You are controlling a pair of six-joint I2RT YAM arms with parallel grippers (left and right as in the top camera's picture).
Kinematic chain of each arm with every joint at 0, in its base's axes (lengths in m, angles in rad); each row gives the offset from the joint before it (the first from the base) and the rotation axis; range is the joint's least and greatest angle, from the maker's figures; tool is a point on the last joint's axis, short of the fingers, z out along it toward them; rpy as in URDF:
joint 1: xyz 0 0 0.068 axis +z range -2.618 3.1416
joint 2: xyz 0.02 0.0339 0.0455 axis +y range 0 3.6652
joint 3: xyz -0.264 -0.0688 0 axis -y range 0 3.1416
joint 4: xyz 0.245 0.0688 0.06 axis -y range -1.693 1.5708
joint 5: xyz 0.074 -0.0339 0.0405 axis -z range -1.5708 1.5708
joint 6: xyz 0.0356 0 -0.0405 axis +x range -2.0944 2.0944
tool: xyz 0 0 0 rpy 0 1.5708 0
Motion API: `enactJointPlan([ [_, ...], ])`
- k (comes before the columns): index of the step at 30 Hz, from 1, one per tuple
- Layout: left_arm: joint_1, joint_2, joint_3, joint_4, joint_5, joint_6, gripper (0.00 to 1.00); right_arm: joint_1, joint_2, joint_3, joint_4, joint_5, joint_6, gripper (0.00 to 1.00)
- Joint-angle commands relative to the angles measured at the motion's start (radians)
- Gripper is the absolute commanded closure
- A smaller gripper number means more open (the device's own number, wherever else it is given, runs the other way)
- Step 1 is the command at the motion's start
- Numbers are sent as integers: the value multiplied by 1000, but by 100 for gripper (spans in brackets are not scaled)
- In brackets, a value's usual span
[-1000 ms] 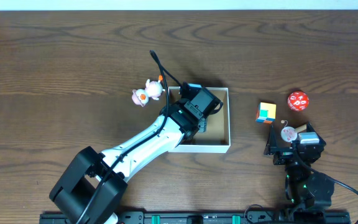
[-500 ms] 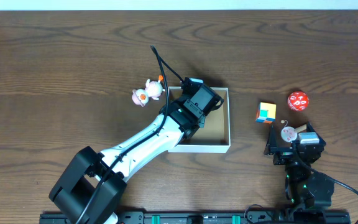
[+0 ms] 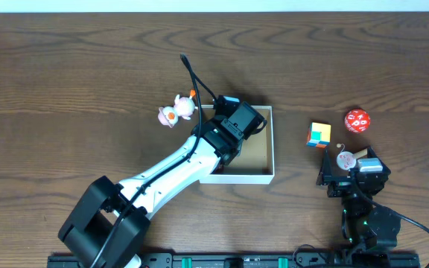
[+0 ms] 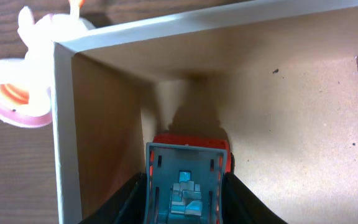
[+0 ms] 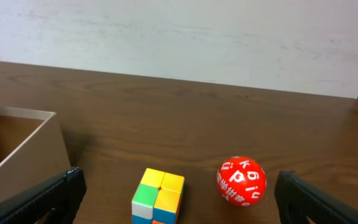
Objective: Pack container
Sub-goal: 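Lower the car into the box and open the left gripper, then withdraw the left gripper and move it to the duck toy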
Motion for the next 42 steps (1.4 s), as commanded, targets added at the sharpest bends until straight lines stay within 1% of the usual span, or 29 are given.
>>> enactJointPlan([
  [1, 5, -31, 9, -27, -20, -24, 62, 10, -2, -3, -1, -1, -10, 1],
  [4, 5, -52, 9, -39, -19, -47, 62, 10, -2, -3, -1, -1, -9, 1],
  [11, 5, -86, 9, -52, 51, -64, 62, 10, -2, -3, -1, -1, -9, 1],
  [15, 5, -91, 9, -68, 51, -82, 62, 10, -2, -3, -1, -1, -10, 1],
  [20, 3, -91, 9, -114, 52, -132, 62, 10, -2, -3, -1, -1, -9, 1],
  [30, 3, -91, 9, -137, 127, -149, 62, 10, -2, -3, -1, -1, -9, 1],
  [39, 3, -91, 9, -187, 131, -177, 62, 10, -2, -3, -1, -1, -10, 1],
  [42, 3, -91, 9, -189, 131, -177, 61, 10, -2, -3, -1, -1, -9, 1],
])
